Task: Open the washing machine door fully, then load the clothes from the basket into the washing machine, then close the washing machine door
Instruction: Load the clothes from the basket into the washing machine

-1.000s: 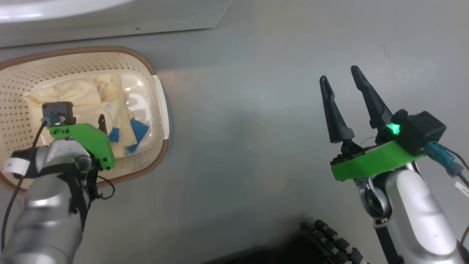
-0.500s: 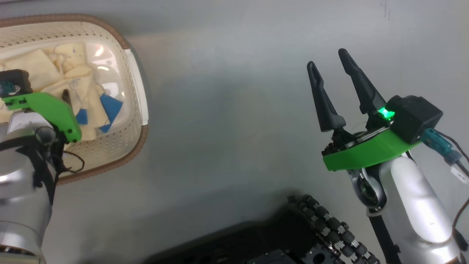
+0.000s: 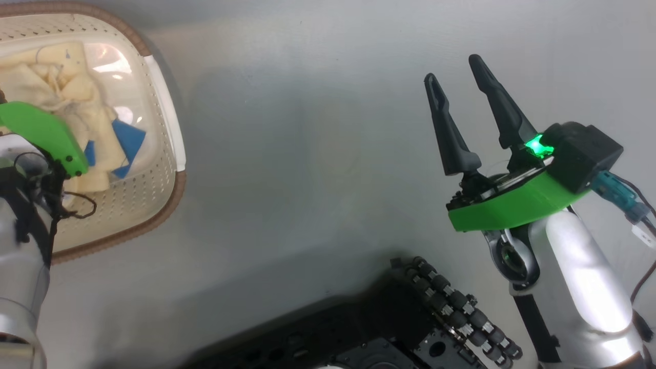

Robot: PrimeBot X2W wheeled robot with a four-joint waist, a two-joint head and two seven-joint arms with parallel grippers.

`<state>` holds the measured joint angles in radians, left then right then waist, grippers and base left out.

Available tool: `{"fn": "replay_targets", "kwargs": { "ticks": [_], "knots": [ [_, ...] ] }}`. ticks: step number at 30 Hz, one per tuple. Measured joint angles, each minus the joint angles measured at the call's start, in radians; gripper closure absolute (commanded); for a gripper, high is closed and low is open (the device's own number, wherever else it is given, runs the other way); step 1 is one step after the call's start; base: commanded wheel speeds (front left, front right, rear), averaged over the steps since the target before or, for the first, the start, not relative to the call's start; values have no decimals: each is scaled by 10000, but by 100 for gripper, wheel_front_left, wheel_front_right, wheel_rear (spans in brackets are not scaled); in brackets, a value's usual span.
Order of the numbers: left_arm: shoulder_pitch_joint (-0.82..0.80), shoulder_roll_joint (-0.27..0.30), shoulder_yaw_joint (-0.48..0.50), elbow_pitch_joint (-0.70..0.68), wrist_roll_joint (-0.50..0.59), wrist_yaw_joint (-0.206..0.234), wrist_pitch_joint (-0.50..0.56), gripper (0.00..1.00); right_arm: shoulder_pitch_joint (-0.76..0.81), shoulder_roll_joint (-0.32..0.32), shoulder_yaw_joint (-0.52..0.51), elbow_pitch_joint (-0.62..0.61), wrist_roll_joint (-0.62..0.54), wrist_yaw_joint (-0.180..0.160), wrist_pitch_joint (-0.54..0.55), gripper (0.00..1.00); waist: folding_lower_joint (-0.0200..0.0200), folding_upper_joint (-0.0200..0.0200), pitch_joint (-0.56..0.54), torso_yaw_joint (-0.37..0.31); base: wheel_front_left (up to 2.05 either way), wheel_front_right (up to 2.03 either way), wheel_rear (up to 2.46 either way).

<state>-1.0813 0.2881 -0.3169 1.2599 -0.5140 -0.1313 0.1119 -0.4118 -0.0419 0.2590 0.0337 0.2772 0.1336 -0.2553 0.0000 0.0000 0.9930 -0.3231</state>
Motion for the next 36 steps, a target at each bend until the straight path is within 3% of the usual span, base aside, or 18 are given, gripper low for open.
{"fn": "replay_targets", "kwargs": {
  "ticks": [11, 19, 27, 36],
  "knots": [
    [123, -155, -121, 67, -376, 0, -161, 100, -97, 0, -21, 6, 44, 0, 0, 0, 0, 0, -228, 182, 0, 0, 0],
    [523, -253, -295, 46, -376, 59, -1350, 100, -74, 0, -282, 29, 44, 0, 0, 0, 0, 0, -638, 344, 0, 0, 0],
    [836, -495, -435, -50, -230, 640, -2775, 100, 190, 0, -763, 52, -140, 0, 0, 0, 0, 1, -1306, 618, 0, 0, 0],
    [1267, -930, -512, -821, -165, 1070, -3507, 100, 792, 0, -1417, 115, -464, 0, 0, 0, 0, 0, -2263, 1031, 0, 0, 0]
  ]
}}
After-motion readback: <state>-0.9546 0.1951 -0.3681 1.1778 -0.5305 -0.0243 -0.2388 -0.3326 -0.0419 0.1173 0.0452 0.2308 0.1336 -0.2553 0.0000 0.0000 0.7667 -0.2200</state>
